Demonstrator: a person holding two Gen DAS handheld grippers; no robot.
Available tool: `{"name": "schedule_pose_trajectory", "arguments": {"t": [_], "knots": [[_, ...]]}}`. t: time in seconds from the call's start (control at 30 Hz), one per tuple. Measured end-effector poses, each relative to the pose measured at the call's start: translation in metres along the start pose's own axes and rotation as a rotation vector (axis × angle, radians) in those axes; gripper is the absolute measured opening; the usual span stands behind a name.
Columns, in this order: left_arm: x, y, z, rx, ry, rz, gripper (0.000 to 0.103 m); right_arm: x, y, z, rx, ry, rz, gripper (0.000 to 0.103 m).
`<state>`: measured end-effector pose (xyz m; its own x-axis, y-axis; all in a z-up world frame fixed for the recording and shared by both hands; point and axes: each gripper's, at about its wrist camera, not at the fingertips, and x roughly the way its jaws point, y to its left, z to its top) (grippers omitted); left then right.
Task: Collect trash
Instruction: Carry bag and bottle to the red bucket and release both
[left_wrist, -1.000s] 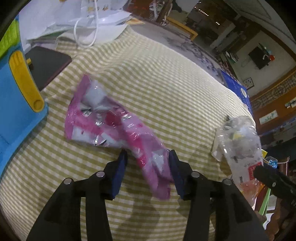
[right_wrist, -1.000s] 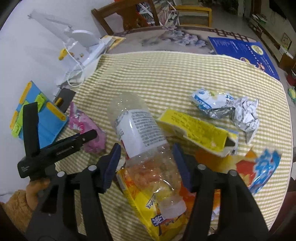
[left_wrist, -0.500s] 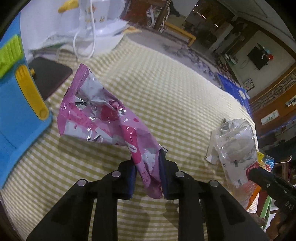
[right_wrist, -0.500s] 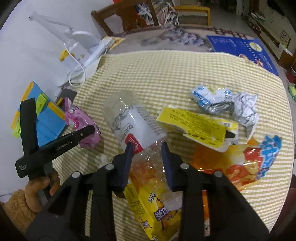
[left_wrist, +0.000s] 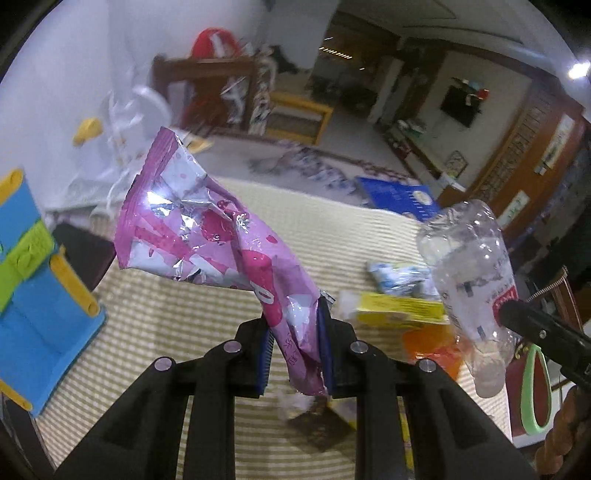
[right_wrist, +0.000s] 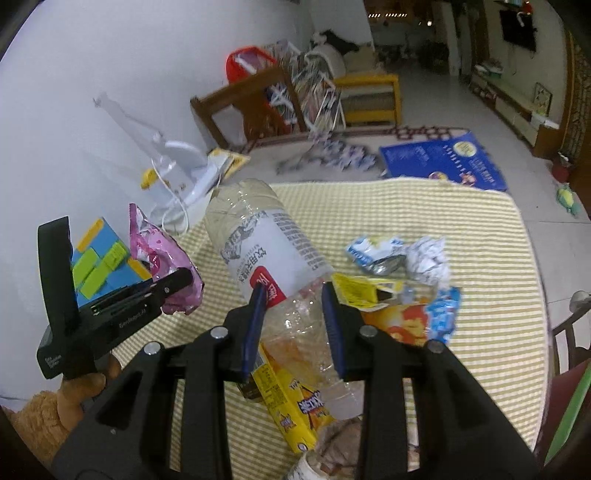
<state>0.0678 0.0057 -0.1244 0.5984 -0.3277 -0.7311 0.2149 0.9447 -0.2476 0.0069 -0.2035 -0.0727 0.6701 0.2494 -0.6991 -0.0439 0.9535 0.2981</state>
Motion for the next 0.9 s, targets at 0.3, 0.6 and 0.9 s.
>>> {"name": "schedule_pose_trajectory", "arguments": {"t": [0.3,0.6,0.9], "knots": [[-0.015,-0.056,-0.006,0.106,-0.005,-0.076,0.019,-0.047,-0.036,-0.016,0.073,-0.082,-0.07,0.031],[-0.016,-0.109,-0.02,0.195,0.02,-0.126,0.019,-0.08,-0.087,-0.036,0.184,-0.117,-0.134,0.031],[-0.006,-0.172,-0.035,0.274,0.057,-0.18,0.019,-0.127,-0.138,-0.059,0.261,-0.158,-0.196,0.031]]}}
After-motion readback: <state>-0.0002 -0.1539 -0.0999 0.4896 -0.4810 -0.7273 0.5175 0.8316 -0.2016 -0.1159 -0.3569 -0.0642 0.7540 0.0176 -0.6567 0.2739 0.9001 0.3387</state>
